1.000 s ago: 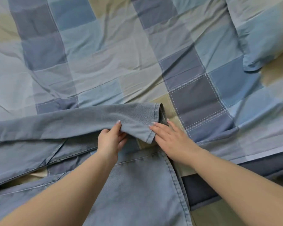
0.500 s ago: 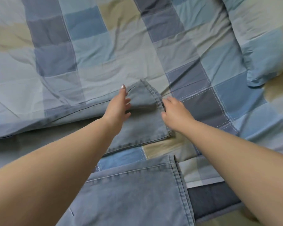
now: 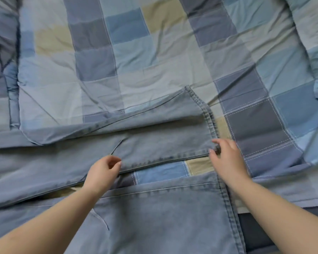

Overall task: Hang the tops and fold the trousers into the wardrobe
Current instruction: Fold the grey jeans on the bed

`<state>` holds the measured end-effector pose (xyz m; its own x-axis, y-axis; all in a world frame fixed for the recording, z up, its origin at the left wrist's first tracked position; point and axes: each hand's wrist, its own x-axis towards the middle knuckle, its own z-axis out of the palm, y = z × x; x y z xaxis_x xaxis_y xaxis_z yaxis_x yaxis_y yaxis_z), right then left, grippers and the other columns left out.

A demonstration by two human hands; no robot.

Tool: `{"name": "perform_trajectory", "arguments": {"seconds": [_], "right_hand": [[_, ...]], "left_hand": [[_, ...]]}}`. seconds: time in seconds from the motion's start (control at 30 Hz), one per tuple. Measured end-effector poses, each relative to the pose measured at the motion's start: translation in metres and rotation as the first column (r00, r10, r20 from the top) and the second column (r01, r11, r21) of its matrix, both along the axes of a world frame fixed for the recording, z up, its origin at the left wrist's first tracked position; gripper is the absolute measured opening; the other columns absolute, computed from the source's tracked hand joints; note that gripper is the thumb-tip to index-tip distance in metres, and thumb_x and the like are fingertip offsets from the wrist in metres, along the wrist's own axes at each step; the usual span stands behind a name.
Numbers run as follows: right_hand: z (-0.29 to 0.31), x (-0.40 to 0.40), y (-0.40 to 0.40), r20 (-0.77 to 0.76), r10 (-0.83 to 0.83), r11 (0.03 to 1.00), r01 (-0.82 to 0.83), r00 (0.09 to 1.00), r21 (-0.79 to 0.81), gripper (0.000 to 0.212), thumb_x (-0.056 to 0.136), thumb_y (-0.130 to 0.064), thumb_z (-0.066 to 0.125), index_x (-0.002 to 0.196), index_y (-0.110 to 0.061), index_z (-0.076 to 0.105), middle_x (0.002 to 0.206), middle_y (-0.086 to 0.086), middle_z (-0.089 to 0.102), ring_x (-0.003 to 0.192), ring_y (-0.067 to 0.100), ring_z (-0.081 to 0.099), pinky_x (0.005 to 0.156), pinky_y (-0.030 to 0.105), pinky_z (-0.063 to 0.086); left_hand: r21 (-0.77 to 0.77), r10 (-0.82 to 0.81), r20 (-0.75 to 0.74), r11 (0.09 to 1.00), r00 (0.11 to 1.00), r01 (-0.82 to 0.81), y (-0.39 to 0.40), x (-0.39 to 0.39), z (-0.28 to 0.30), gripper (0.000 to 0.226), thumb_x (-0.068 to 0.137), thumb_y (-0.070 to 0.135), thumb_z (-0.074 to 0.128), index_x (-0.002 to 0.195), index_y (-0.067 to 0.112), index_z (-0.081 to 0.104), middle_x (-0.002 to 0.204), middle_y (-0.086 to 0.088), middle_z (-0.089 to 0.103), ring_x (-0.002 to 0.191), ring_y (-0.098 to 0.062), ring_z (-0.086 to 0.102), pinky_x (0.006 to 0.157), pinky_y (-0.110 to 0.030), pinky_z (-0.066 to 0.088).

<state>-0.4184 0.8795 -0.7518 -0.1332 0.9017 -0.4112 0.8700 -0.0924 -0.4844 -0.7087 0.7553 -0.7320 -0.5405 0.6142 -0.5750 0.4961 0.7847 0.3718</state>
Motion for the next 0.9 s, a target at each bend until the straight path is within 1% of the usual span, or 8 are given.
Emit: {"name": "perform_trajectory", "arguments": {"seconds": [0.17,0.27,0.37,0.47,0.53,0.67,0.8,0.9], "right_hand": [[0.001,-0.050,0.066,0.033,0.106,0.990,-0.109,0.994,0.093,0.041,0.091,-0.025,0.056,0.132,-0.019,0.049,0.137,0.007,0.042,0.125,0.026,0.040,0.102,0.036,0.034],[-0.011,-0.063,0.097,0.068,0.150,0.989,-0.151,0.986,0.007,0.047,0.091,-0.029,0.055,0.136,-0.021,0.044,0.143,0.009,0.036,0.129,0.028,0.039,0.105,0.038,0.033],[-0.025,-0.067,0.115,0.074,0.177,0.984,-0.174,0.981,-0.048,0.048,0.093,-0.027,0.053,0.139,-0.027,0.041,0.150,0.014,0.026,0.135,0.032,0.032,0.112,0.041,0.029],[-0.032,-0.065,0.125,0.041,0.242,0.969,-0.240,0.969,-0.051,0.053,0.092,-0.024,0.055,0.142,-0.031,0.039,0.146,0.015,0.034,0.134,0.029,0.035,0.112,0.034,0.027],[-0.030,-0.063,0.127,0.009,0.281,0.960,-0.280,0.960,-0.017,0.051,0.092,-0.018,0.057,0.140,-0.029,0.044,0.133,0.013,0.044,0.123,0.027,0.044,0.104,0.027,0.031],[-0.027,-0.062,0.126,-0.026,0.231,0.958,-0.222,0.973,0.180,0.044,0.092,-0.011,0.055,0.136,-0.016,0.051,0.123,0.011,0.049,0.109,0.029,0.051,0.094,0.034,0.039],[-0.027,-0.065,0.133,0.019,0.162,0.978,-0.163,0.987,0.128,0.051,0.094,-0.014,0.052,0.143,-0.017,0.040,0.138,0.009,0.042,0.120,0.029,0.047,0.097,0.033,0.037],[-0.027,-0.056,0.131,0.057,0.145,0.989,-0.146,0.988,0.009,0.060,0.093,-0.018,0.056,0.147,-0.018,0.031,0.149,0.011,0.032,0.133,0.028,0.037,0.108,0.033,0.030]], "left_hand": [[0.125,-0.022,-0.017,0.992,1.000,0.024,0.045,-0.022,-0.005,0.021,0.091,0.021,0.059,0.112,0.018,0.061,0.094,0.004,0.066,0.090,-0.016,0.060,0.080,-0.025,0.040],[0.205,0.011,0.000,0.979,1.000,-0.011,0.077,-0.026,-0.009,0.049,0.092,0.020,0.057,0.139,0.018,0.040,0.092,0.006,0.064,0.087,-0.013,0.057,0.079,-0.024,0.036],[0.147,0.096,0.074,0.983,0.993,-0.106,0.105,-0.037,-0.020,0.064,0.094,0.017,0.053,0.149,0.018,0.019,0.085,0.003,0.068,0.087,-0.020,0.063,0.080,-0.029,0.045],[-0.033,0.173,0.185,0.985,0.967,-0.169,0.117,-0.052,-0.036,0.031,0.095,0.014,0.052,0.124,0.018,0.040,0.065,0.004,0.068,0.064,-0.019,0.065,0.070,-0.033,0.052],[-0.065,0.126,0.115,0.991,0.985,-0.120,0.122,-0.060,-0.038,0.009,0.095,0.015,0.054,0.101,0.012,0.049,0.055,0.005,0.068,0.069,-0.024,0.067,0.078,-0.039,0.056],[0.169,0.036,-0.256,0.986,0.966,0.009,0.146,-0.065,-0.023,0.014,0.093,0.020,0.056,0.105,0.015,0.053,0.103,-0.012,0.070,0.105,-0.032,0.060,0.089,-0.036,0.046],[0.100,-0.130,-0.090,0.985,0.987,0.139,0.175,-0.052,-0.013,0.061,0.092,0.023,0.060,0.144,0.016,0.030,0.138,-0.015,0.050,0.124,-0.032,0.049,0.102,-0.035,0.039],[-0.030,-0.280,-0.071,0.960,0.957,0.278,0.163,-0.044,-0.019,0.072,0.092,0.024,0.060,0.151,0.017,0.019,0.151,-0.012,0.036,0.136,-0.028,0.037,0.107,-0.029,0.029]]}}
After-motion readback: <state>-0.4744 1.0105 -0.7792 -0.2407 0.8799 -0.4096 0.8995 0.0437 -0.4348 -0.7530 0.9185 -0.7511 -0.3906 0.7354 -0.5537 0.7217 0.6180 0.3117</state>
